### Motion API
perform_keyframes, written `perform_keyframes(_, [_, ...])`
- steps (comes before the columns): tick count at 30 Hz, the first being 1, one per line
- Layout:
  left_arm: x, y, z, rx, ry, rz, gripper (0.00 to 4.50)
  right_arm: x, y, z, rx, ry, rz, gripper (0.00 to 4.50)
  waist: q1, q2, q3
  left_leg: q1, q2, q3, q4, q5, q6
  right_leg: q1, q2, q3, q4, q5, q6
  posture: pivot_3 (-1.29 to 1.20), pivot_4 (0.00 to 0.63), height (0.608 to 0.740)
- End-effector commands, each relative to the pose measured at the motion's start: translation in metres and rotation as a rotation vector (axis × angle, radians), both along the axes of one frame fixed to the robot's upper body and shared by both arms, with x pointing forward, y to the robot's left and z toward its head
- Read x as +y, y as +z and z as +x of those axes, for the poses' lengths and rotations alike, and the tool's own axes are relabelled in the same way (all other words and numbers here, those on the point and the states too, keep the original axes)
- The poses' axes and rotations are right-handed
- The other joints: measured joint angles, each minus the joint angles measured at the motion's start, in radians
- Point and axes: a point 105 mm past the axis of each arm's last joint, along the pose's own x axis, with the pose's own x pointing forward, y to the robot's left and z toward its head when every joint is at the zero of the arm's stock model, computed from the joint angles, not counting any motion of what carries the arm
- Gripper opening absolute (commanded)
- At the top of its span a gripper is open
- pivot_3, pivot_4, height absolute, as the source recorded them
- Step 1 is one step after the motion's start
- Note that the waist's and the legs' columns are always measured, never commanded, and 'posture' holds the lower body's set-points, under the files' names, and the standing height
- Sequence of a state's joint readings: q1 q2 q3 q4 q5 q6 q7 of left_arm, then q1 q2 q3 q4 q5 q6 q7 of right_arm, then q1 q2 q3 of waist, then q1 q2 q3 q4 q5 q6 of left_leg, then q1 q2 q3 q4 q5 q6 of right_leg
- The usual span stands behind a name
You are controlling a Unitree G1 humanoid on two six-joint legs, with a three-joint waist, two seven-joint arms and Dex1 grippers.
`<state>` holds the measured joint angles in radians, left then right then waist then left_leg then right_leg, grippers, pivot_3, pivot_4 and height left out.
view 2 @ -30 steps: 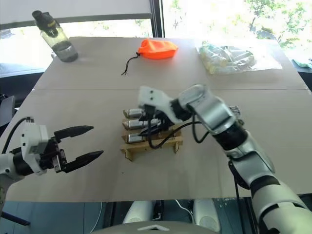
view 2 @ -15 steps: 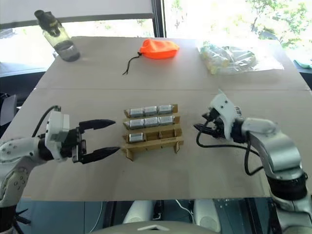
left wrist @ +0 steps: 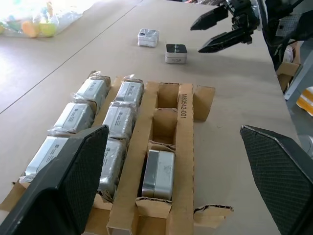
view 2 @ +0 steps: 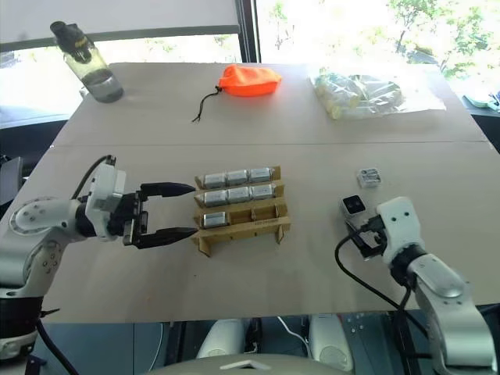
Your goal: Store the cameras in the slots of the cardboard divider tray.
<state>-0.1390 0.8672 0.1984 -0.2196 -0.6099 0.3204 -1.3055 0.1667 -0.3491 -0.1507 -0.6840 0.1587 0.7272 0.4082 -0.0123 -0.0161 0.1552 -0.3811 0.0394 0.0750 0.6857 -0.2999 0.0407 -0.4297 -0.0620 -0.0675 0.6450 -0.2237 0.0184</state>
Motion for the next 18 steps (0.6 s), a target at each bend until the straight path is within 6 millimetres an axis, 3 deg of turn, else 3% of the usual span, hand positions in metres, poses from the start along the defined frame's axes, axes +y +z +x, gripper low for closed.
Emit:
perform_keyframes(1, [0.001,0.006,0.001,-0.036,-0.008,0.006,4.5,0.002,-0.002,0.008,-0.027,-0.019,0.019,4.41,0.001,0.0,0.0,0.0,0.0,0.0,0.0,0.0,0.0,0.0,0.0,0.0,0.0,0.001,-0.002,0.0,0.15,0.726])
perform_keyframes(8, [0.004,0.007,-0.001,-0.048,0.014,0.013,4.5,-0.006,-0.015,0.018,-0.02,-0.054,0.034,4.41,0.002,0.0,0.0,-0.001,-0.001,0.0,0.0,0.0,0.0,0.0,0.0,0.0,-0.001,0.002,-0.003,0.0,0.15,0.726])
perform_keyframes(15, [0.006,0.007,-0.002,-0.051,0.032,0.016,4.5,-0.004,-0.015,0.025,-0.04,-0.013,0.029,4.41,0.002,0.0,0.0,-0.001,0.0,0.0,0.0,0.0,0.0,0.0,0.0,0.0,-0.001,0.002,-0.003,0.0,0.15,0.726])
perform_keyframes(18, [0.007,0.007,-0.002,-0.054,0.043,0.012,4.5,-0.003,-0.014,0.028,-0.049,-0.007,0.043,3.09,0.002,0.0,0.0,-0.001,0.0,0.0,0.0,0.0,0.0,0.0,0.0,0.0,0.0,0.002,-0.003,0.0,0.15,0.726])
